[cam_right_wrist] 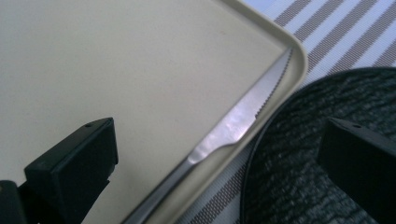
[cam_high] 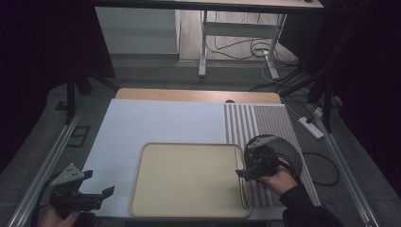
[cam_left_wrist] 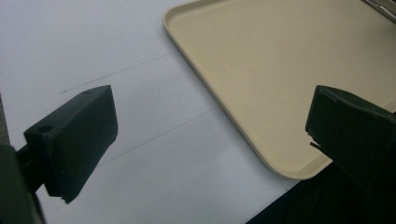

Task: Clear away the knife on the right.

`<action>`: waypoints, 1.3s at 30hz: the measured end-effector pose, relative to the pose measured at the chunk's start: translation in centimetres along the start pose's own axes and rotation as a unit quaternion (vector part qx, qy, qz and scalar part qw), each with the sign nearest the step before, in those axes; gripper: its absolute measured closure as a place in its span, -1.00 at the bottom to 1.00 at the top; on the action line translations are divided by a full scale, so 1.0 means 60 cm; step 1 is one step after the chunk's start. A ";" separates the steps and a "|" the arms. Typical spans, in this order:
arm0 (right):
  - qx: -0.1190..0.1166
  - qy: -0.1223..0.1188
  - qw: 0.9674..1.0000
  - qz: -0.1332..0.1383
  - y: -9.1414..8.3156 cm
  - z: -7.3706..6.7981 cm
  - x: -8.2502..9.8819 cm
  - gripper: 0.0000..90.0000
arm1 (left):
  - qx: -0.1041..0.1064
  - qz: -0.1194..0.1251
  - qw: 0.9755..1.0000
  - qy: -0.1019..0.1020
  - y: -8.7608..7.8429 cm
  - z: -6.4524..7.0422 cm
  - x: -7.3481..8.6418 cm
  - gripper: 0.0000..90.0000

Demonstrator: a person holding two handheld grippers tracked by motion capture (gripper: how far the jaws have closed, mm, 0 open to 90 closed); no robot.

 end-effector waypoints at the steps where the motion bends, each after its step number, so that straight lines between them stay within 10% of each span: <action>1: 0.001 0.002 1.000 0.002 -0.003 0.001 0.002 -1.00 | 0.000 0.000 1.000 0.000 0.000 0.000 0.000 -0.94; 39: 0.038 0.072 0.995 0.064 -0.094 0.025 0.095 -1.00 | 0.000 0.002 1.000 -0.002 -0.001 0.000 0.000 -0.94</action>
Point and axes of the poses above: each handheld gripper's, and its own axes: y roughly forward along the jaws, x roughly out of its underside, z roughly to its right, the point moved 4 cm from there along y, roughly forward along the jaws, and after that the axes turned 4 degrees about y, right-handed, at the moved point
